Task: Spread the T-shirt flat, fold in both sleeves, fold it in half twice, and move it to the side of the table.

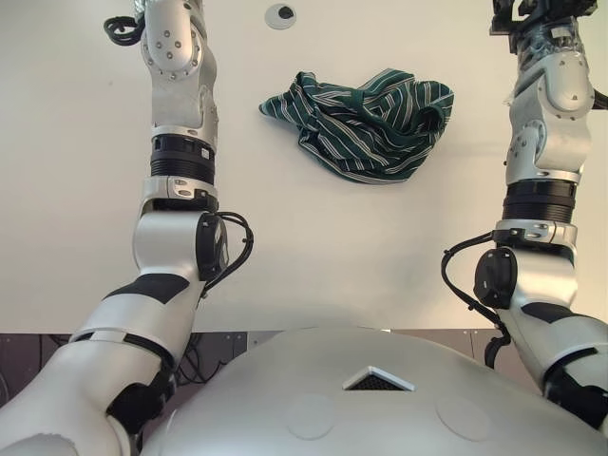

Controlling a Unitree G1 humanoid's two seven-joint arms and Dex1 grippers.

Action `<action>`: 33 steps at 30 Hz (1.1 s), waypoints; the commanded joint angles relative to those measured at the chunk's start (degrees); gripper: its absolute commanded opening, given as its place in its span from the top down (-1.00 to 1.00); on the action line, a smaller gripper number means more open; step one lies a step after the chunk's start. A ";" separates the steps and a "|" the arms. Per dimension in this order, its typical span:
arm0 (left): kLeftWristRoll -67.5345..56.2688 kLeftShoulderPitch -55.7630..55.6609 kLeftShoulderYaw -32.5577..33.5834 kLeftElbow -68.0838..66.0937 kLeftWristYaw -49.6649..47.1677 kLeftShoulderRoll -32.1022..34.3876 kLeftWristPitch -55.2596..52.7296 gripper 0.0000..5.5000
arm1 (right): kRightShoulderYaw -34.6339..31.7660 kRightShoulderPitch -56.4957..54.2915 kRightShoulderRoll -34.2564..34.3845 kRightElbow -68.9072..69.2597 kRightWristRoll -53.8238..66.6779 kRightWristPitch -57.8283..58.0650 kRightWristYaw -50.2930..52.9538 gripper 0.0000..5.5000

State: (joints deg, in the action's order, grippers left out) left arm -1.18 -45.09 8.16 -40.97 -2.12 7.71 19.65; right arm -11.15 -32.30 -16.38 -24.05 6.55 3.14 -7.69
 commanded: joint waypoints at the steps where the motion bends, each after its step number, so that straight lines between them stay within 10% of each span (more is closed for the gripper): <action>1: 0.99 -0.60 -1.91 -1.36 2.57 0.33 2.31 -0.19 | 0.87 -2.46 -0.17 -2.49 -0.37 -1.43 -1.25 -0.43; 33: -3.51 0.70 -3.17 0.64 16.38 2.22 -5.83 -0.19 | 2.55 -2.32 -1.36 -4.77 0.98 -2.60 -11.51 -0.43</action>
State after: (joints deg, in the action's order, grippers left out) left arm -5.06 -44.77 5.72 -41.38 13.06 9.18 15.03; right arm -8.70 -34.38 -16.65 -29.38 6.88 0.43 -18.08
